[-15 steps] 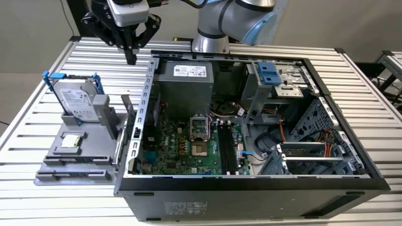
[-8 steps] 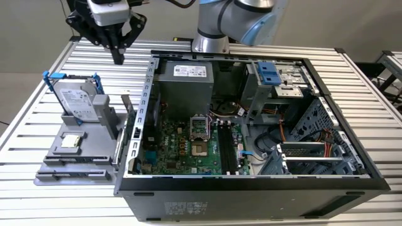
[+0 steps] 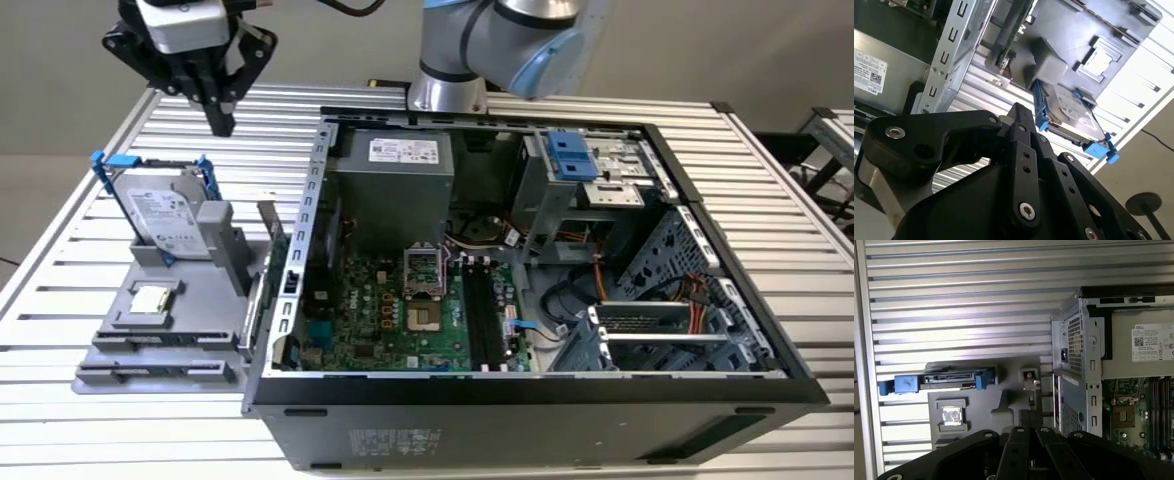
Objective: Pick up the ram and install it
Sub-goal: 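Reach for the ram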
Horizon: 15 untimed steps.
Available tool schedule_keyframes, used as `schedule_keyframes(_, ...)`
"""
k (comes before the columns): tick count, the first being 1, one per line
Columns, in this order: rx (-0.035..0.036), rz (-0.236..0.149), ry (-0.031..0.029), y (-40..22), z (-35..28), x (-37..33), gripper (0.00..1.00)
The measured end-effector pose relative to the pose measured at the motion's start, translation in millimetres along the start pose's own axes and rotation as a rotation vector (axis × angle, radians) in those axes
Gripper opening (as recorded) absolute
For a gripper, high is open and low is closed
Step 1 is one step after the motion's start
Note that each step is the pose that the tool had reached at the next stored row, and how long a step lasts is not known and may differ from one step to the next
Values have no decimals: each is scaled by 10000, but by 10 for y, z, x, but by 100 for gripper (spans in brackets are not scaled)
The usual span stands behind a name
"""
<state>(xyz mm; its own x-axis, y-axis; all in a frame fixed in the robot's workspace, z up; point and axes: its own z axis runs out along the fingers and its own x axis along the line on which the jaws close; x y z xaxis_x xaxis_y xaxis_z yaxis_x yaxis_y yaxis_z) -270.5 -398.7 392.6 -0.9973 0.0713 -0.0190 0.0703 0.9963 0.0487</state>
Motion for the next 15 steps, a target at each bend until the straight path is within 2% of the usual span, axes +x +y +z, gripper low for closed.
schedule_keyframes(3, -1, -1, 0, -7, -2, 93, 0)
schedule_keyframes(7, -1, 0, 0, -13, -4, 184, 0)
schedule_keyframes(15, 0, -1, 0, -14, -4, 195, 0)
